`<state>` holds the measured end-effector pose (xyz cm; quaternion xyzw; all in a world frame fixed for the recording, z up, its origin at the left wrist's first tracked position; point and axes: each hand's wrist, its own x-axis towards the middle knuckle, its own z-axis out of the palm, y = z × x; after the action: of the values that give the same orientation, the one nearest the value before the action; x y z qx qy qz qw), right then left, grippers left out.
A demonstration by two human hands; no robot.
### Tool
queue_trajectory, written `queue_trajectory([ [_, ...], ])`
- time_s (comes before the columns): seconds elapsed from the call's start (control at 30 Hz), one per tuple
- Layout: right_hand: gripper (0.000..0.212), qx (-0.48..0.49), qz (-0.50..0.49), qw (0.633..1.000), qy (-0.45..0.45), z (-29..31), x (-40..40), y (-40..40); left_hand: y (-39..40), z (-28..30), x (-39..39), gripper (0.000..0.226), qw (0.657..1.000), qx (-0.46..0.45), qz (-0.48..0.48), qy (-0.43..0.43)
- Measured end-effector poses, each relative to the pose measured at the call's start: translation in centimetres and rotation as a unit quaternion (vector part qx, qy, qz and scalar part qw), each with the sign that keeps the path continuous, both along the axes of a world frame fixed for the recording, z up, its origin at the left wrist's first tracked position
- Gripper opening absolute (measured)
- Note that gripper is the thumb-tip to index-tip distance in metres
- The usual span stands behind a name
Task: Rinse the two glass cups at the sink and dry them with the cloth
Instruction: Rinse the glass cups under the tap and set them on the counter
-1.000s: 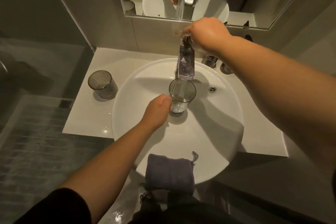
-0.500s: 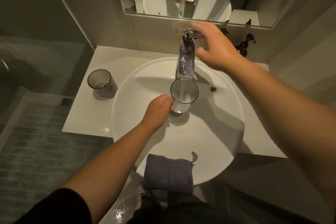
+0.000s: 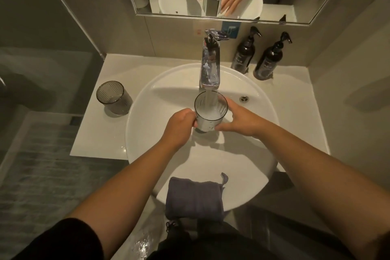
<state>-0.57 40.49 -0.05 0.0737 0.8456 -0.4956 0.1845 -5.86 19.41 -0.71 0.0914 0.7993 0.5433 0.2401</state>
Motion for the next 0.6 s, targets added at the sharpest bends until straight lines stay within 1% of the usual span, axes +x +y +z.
queue_trajectory([
  [0.1,0.107,0.004,-0.005,1.000,0.021,-0.2,-0.8,-0.7,-0.1,0.0,-0.1,0.025,1.000,0.009,0.011,-0.006],
  [0.2,0.098,-0.010,-0.016,1.000,0.023,-0.3,-1.3,-1.1,-0.1,0.1,-0.6,0.022,0.999,0.021,0.036,-0.020],
  [0.3,0.082,-0.075,-0.054,0.996,0.000,-0.3,-1.6,-1.3,0.3,0.1,-1.2,0.023,0.995,0.059,0.067,-0.047],
  [0.37,0.068,-0.105,-0.086,0.991,-0.014,-0.4,-1.6,-1.4,0.5,-0.1,-1.4,0.028,0.992,0.070,0.080,-0.062],
  [0.4,0.065,-0.122,-0.096,0.988,-0.021,-0.4,-1.6,-1.5,0.6,-0.1,-1.5,0.029,0.992,0.070,0.083,-0.064],
  [0.47,0.060,-0.152,-0.104,0.982,-0.032,-0.2,-1.5,-1.5,0.7,-0.3,-1.6,0.030,0.992,0.072,0.083,-0.066],
  [0.6,0.032,-0.199,-0.094,0.974,-0.041,-0.1,-1.2,-1.6,1.0,-0.6,-1.5,0.028,0.989,0.086,0.085,-0.087],
])
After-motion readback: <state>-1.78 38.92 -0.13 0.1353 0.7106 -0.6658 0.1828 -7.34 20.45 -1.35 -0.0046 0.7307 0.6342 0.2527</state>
